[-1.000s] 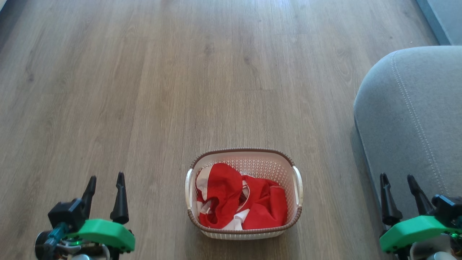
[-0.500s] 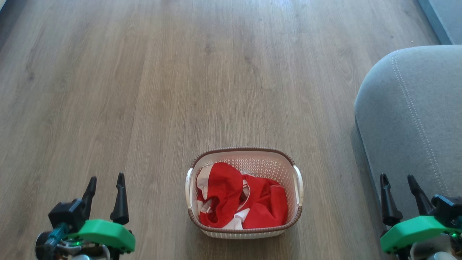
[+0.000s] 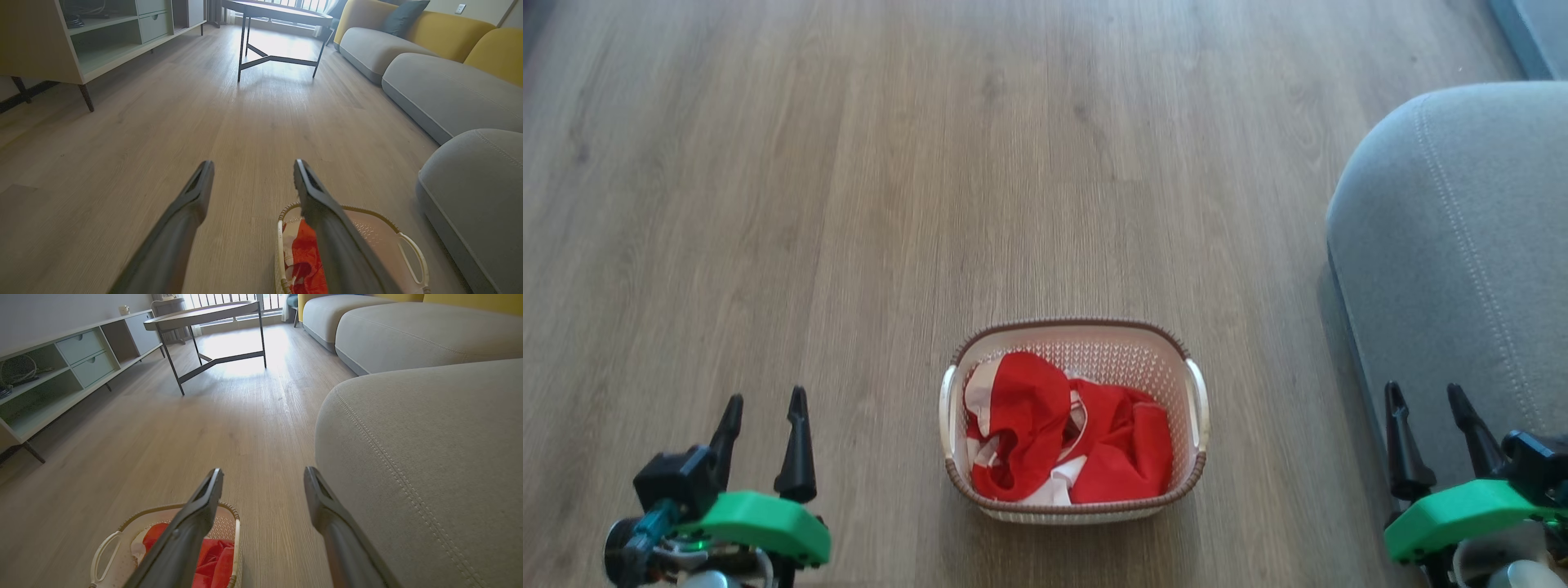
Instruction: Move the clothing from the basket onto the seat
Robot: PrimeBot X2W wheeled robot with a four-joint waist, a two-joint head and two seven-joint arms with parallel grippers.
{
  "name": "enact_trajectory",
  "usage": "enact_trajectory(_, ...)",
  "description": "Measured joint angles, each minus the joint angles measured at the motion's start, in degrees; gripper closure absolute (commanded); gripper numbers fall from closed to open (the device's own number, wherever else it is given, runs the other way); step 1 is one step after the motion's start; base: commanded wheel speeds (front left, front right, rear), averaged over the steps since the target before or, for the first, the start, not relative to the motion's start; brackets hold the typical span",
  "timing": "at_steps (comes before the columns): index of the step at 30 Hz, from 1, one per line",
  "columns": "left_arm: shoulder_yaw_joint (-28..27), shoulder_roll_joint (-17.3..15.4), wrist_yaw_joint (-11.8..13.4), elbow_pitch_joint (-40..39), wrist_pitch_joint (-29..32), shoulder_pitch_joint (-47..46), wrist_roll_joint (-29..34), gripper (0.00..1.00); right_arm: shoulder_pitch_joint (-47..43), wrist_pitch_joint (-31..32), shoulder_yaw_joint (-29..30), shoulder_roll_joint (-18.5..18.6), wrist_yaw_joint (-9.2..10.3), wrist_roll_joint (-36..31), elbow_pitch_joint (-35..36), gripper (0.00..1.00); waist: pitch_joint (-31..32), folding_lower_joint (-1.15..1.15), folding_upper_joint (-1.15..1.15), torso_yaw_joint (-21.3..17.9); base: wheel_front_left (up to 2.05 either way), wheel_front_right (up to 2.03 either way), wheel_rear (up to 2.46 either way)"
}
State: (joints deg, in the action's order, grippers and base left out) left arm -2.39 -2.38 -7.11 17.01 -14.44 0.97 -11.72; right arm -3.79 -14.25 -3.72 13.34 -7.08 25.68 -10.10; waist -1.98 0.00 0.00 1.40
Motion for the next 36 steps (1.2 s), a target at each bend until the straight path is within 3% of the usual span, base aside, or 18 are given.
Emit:
enact_trajectory(9, 1.87, 0.0, 0.05, -1.32, 0.0, -4.11, -0.68, 0.0, 3.09, -0.02, 0.94, 0.33, 0.0, -0.62, 1.15, 0.0, -4.96, 0.0, 0.0, 0.17, 0.0, 0.0, 0.0)
enact_trajectory(16, 4.74, 0.01, 0.63, -2.27, -0.01, -10.51, -1.58, 0.0, 10.11, -0.04, 1.49, 1.26, 0.0, -1.1, 2.76, 0.0, -13.14, 0.0, 0.0, 0.45, 0.0, 0.0, 0.0)
enact_trajectory(25, 12.93, 0.01, 1.6, -2.49, -0.02, -19.61, -3.0, 0.0, 18.47, -0.05, 1.86, 1.82, 0.0, -1.49, 4.42, 0.0, -23.72, 0.01, 0.0, 0.35, 0.0, 0.0, 0.0)
enact_trajectory(36, 26.7, 0.25, 3.61, 12.03, 0.93, -36.98, -3.0, 0.0, 26.64, -0.14, 2.22, 1.51, 0.0, -1.53, 7.33, 0.0, -35.57, 0.02, 0.0, -1.71, 0.0, 0.0, 0.0)
